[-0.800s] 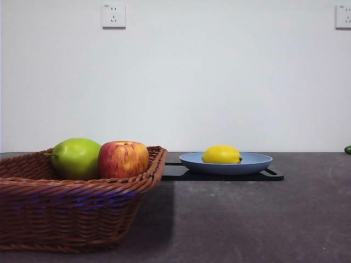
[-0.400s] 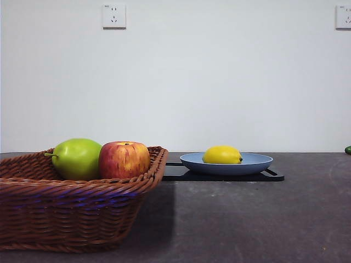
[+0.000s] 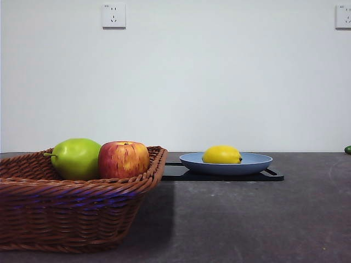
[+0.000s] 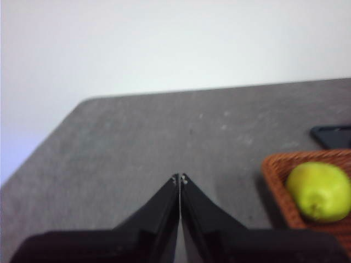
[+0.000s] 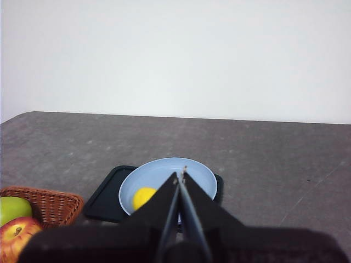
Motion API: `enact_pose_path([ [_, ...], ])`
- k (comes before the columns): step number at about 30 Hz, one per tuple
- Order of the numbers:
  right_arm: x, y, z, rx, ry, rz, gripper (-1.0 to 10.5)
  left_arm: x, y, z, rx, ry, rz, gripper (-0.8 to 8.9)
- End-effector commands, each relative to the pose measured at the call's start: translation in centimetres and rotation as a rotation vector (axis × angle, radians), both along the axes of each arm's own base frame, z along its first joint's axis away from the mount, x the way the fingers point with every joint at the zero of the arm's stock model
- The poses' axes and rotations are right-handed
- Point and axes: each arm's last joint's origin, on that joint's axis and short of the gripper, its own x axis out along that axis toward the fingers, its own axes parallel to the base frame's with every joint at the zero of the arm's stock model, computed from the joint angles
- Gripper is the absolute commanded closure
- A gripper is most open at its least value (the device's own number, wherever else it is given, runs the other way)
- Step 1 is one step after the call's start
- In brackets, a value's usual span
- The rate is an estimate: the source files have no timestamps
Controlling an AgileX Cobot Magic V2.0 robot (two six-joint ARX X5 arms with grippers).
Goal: Take the lemon from the basket,put the lemon in the plate,hand out the plate
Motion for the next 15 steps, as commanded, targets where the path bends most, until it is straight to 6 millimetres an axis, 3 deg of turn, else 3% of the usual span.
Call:
enact_pose_path([
  [1,-0.1,0.0,0.3,0.019,-0.011,0.002,9.4,0.7,0.2,-1.7,-0.050,-0.007,0.023,8.05],
  [8,-0.1,0.0,0.3,0.019,-0.011,0.002,9.4,1.5,0.3,-5.1,-0.050,0.058,0.037,8.05],
  [15,-0.1,0.0,0.3,0.019,-0.011,0.002,9.4,1.6,0.2,-5.9,-0.054,0.069,0.033,8.05],
])
